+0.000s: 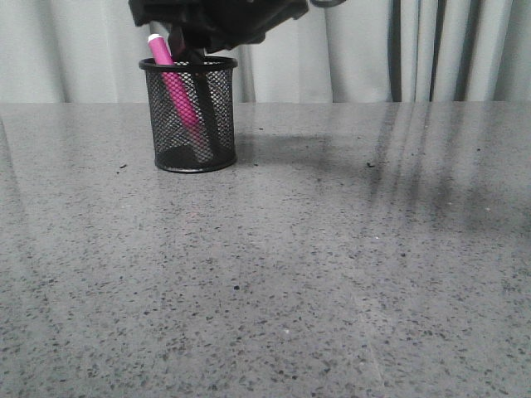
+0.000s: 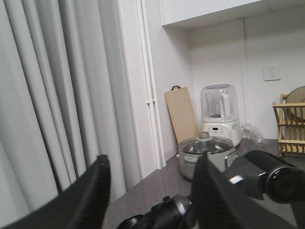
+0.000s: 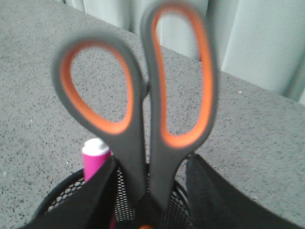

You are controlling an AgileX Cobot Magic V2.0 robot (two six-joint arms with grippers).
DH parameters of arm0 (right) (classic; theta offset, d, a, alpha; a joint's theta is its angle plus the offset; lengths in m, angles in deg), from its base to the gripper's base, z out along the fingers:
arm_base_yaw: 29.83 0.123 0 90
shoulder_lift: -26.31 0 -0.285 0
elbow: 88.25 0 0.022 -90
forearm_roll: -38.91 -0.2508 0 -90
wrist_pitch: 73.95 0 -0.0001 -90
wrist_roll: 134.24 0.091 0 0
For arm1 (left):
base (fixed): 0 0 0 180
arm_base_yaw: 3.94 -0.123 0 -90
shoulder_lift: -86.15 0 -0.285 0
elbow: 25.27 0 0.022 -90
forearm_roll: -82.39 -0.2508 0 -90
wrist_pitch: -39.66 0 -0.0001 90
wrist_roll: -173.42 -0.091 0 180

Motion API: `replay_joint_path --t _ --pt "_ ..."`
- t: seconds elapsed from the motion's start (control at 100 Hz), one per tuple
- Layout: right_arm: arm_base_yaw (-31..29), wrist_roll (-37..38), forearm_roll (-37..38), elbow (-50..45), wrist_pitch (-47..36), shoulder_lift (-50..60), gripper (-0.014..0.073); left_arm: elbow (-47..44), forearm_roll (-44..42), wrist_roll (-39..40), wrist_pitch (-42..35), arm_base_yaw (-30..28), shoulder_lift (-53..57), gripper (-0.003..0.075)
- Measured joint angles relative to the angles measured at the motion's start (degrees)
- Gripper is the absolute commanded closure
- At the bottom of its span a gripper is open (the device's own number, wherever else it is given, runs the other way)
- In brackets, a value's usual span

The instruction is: Put pen and scissors into bin

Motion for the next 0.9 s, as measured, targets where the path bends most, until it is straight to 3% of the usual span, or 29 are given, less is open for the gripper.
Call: replay_joint_path --t 0.12,0.23,0.3,0.39,0.55,0.7,0.9 --pt "0.0 0.1 -0.24 -0.03 1.23 4.71 0.018 -0.11 -5.48 3.18 0.13 0.0 0.0 0.0741" --pt "0.0 0.1 -0.33 -0.03 3.49 11.01 0.0207 -2.79 -9.81 5.42 -1.2 -0.11 1.07 0.0739" --pt "0.0 0.1 -0.37 -0.3 5.8 15.48 0.0352 -5.97 -12.59 7.15 -2.62 -0.6 2.45 0.0739" --pt "0.0 0.1 -0.15 -2.73 8.52 22.5 0.0672 -11.14 -15.85 10.37 -4.99 -2.05 5.16 0.0739" --pt "0.0 -0.17 0.3 -13.89 13.71 38.1 0.0665 -23.73 -18.92 14.43 -8.65 -6.03 11.62 0.0739" --pt "0.0 -2.17 0.34 -31.74 16.04 53.28 0.0666 -35.43 -19.3 14.95 -9.73 -10.4 18.51 0.0739" --pt "0.22 -3.28 0.34 -50.2 17.19 71.31 0.0666 -44.65 -19.53 15.18 -9.82 -13.43 24.83 0.0739"
